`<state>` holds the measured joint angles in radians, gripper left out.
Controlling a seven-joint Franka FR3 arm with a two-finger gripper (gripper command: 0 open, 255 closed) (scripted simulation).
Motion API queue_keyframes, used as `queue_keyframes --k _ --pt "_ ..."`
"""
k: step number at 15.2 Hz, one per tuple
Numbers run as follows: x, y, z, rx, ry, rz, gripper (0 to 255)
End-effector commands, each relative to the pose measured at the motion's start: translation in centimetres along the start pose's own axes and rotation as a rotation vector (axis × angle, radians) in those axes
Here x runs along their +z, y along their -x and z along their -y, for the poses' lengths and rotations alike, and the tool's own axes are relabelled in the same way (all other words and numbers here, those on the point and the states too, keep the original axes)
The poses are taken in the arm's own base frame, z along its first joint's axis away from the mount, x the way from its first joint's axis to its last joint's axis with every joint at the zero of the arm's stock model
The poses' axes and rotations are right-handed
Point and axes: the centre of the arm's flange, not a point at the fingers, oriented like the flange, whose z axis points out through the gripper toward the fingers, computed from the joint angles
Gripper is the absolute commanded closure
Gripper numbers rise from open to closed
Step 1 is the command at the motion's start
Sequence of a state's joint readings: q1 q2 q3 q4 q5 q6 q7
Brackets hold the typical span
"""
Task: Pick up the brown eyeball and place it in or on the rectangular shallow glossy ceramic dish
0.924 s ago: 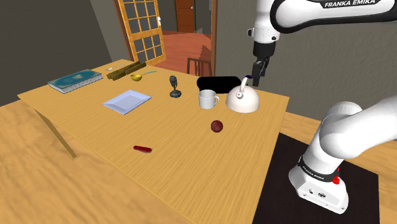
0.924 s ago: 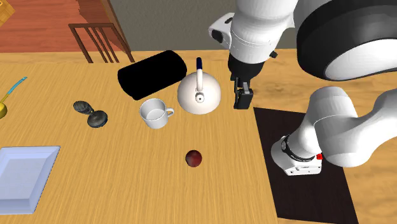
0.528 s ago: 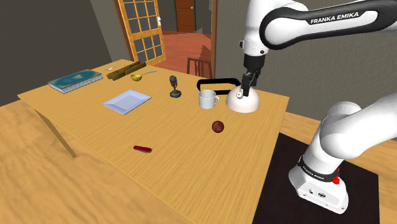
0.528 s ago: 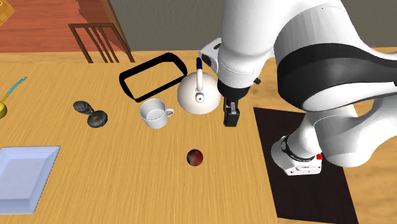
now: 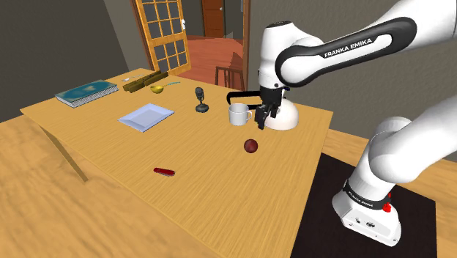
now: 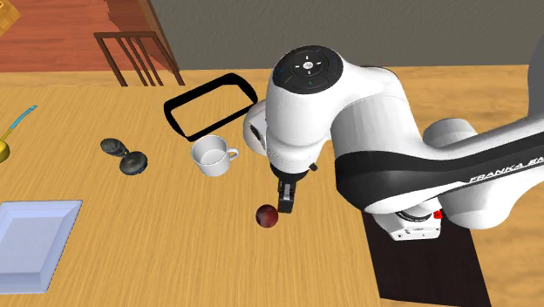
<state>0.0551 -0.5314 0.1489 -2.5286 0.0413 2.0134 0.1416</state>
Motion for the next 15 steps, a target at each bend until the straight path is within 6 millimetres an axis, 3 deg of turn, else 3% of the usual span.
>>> queue_keyframes --k 1,6,15 --pt "2.2 -0.9 1.3 0.024 -0.008 -0.008 0" --pt "6.7 -3.8 4.8 0.077 -0.024 -0.025 0" --pt "10.9 -4.0 5.0 0.079 -0.025 -0.026 0"
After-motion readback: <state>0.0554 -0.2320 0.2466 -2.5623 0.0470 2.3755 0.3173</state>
